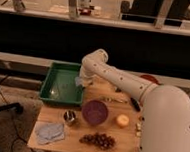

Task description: Place sponge in tray

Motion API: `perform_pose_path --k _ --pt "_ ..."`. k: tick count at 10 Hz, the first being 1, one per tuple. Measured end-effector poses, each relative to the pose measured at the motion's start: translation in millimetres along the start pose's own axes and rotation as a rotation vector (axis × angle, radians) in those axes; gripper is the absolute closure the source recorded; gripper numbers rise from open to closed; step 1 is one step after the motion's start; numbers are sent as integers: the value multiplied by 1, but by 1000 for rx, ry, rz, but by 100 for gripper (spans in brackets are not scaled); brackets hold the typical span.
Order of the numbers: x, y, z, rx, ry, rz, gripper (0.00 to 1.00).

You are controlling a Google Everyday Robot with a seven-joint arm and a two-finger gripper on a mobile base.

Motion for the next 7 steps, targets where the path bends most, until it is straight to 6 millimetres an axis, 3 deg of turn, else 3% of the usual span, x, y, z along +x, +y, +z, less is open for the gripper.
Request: perform_pose_path --k 3,4,5,7 --pt "-45 -23 -48 86 -48 -88 29" --pt "-60 -28 -57 108 -64 -114 24" --pt "-83 -32 -72 141 -99 -159 20" --pt "-104 -36 -82 160 -149 -209 20"
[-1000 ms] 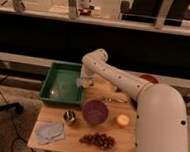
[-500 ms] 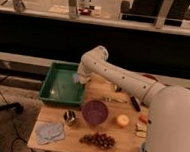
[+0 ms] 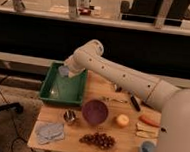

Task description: Place sponge in tray

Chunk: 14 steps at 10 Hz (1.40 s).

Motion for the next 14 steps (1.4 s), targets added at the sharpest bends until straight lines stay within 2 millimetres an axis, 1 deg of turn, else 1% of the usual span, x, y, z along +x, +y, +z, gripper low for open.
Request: perform_pose_path --k 1,2,3,4,5,6,7,8,9,10,12,13,14 --pt "-9 -2 4 -6 -35 -15 21" --pt "-3 1 7 -16 -36 -14 26" --pt "4 8 14 -30 -17 9 36" --pt "8 14 22 -36 -8 20 44" --pt "16 25 30 -41 -6 30 54" --pt "19 29 33 -42 -7 35 56" --pt "19 28 34 -43 -10 35 54" --pt "21 29 31 -48 -11 45 48" --pt "28 30 30 -51 -1 51 48" --pt "34 35 35 -57 2 61 52" --pt "46 48 55 -70 4 84 74" --pt "52 53 59 -75 9 94 84" --pt "56 55 61 -78 13 99 92"
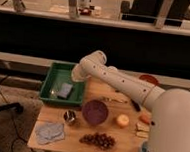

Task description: Place sponge in tray

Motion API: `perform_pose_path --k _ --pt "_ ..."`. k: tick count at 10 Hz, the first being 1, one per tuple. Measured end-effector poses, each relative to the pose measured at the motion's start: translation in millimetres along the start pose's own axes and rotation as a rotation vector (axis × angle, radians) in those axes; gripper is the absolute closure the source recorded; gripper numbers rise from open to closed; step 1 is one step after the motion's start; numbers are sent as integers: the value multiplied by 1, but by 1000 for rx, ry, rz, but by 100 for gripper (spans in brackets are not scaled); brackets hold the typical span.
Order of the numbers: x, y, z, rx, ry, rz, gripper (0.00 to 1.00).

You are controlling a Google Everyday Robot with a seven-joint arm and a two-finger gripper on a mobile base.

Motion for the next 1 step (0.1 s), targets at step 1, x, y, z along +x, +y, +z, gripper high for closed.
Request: perform_pose_path --k 1 --pt "5 0 0 -8 4 8 99"
